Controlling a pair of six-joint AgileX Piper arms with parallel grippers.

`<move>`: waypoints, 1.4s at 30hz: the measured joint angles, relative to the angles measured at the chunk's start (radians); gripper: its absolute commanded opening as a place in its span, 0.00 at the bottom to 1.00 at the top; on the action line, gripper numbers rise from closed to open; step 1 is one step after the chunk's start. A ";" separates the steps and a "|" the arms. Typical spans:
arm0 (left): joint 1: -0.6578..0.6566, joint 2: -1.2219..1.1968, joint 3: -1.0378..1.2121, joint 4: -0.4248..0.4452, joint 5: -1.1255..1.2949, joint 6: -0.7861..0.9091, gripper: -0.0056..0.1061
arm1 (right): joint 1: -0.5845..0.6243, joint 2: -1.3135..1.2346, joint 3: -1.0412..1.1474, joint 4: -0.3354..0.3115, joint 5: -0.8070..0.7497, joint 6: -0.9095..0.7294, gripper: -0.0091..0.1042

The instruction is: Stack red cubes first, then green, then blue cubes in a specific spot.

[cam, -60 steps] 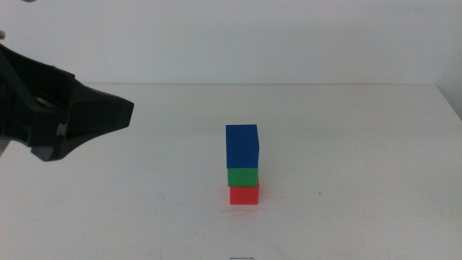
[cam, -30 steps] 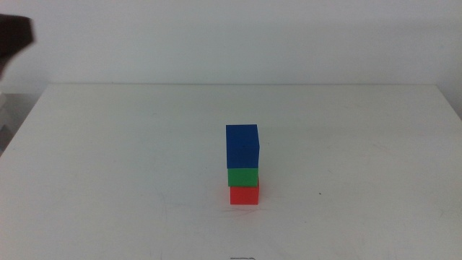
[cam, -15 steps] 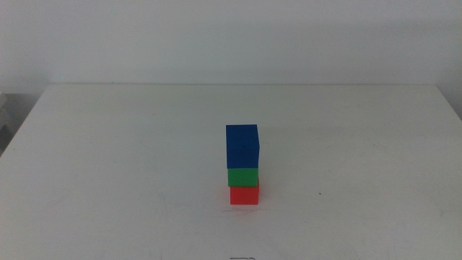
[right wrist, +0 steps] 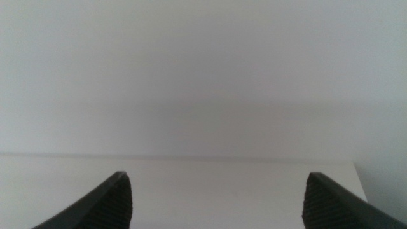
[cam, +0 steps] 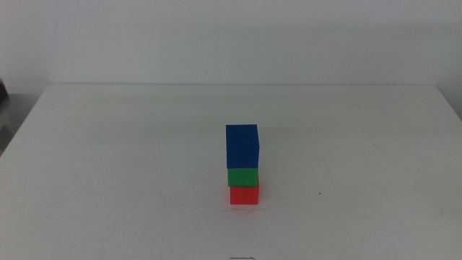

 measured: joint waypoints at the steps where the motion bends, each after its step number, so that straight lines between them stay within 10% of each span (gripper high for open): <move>1: 0.000 -0.022 0.040 -0.011 -0.005 0.000 0.89 | 0.000 -0.024 0.034 0.000 -0.051 0.000 0.84; 9: 0.000 -0.244 0.295 -0.035 -0.011 -0.001 0.89 | -0.001 -0.257 0.527 0.004 -0.379 0.000 0.84; 21: 0.027 -0.586 0.553 -0.035 -0.013 -0.001 0.89 | -0.231 -0.877 1.130 0.002 -0.424 0.001 0.84; 42: 0.029 -0.668 0.788 -0.036 -0.073 -0.001 0.89 | -0.249 -1.078 1.396 -0.004 -0.436 0.001 0.84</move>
